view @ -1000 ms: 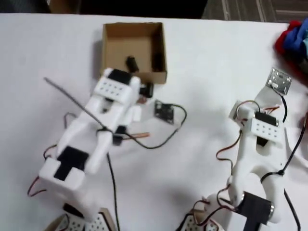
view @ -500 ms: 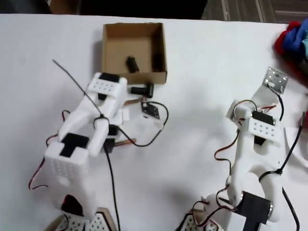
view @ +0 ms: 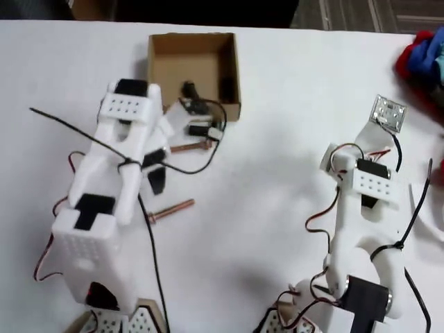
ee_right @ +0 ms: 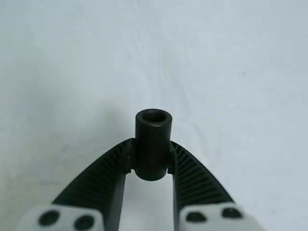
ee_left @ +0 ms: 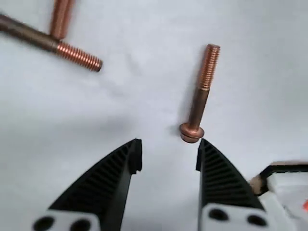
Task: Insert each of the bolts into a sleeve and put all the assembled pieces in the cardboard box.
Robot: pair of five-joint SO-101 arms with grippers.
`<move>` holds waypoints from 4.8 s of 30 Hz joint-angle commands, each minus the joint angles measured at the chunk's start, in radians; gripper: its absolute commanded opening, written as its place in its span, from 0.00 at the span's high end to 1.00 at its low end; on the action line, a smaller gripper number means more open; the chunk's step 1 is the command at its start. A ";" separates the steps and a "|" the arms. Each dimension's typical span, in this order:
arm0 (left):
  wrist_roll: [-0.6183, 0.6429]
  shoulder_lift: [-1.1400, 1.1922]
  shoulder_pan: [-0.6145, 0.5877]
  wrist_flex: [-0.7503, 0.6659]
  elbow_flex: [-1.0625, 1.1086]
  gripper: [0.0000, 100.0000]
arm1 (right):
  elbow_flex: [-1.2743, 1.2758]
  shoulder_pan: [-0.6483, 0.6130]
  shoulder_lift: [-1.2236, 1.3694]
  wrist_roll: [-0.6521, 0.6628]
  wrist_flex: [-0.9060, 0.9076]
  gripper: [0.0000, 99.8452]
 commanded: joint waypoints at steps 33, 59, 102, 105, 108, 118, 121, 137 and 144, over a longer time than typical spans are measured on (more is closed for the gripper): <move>0.654 0.281 0.129 0.018 0.088 0.89 | -0.005 -0.004 -0.022 -0.006 -0.016 0.98; 0.924 0.293 0.046 -0.002 -0.177 0.90 | -0.006 -0.010 -0.022 -0.006 -0.016 0.98; 1.643 0.292 0.126 0.012 -0.272 0.87 | -0.006 -0.010 -0.022 -0.006 -0.016 0.98; 1.648 0.292 0.124 0.012 -0.275 0.79 | -0.005 -0.010 -0.022 -0.006 -0.016 0.98; 1.649 0.292 0.130 0.012 -0.275 0.70 | -0.005 -0.010 -0.022 -0.006 -0.016 0.98; 1.748 0.293 0.115 0.020 -0.266 0.66 | -0.005 -0.010 -0.022 -0.006 -0.016 0.98; 1.748 0.292 0.114 0.023 -0.259 0.66 | -0.005 -0.010 -0.022 -0.006 -0.016 0.98; 1.749 0.293 0.068 -0.046 -0.223 0.66 | -0.005 -0.010 -0.022 -0.006 -0.016 0.98; 1.748 0.293 0.064 -0.012 -0.223 0.66 | -0.005 -0.005 -0.022 -0.006 -0.016 0.98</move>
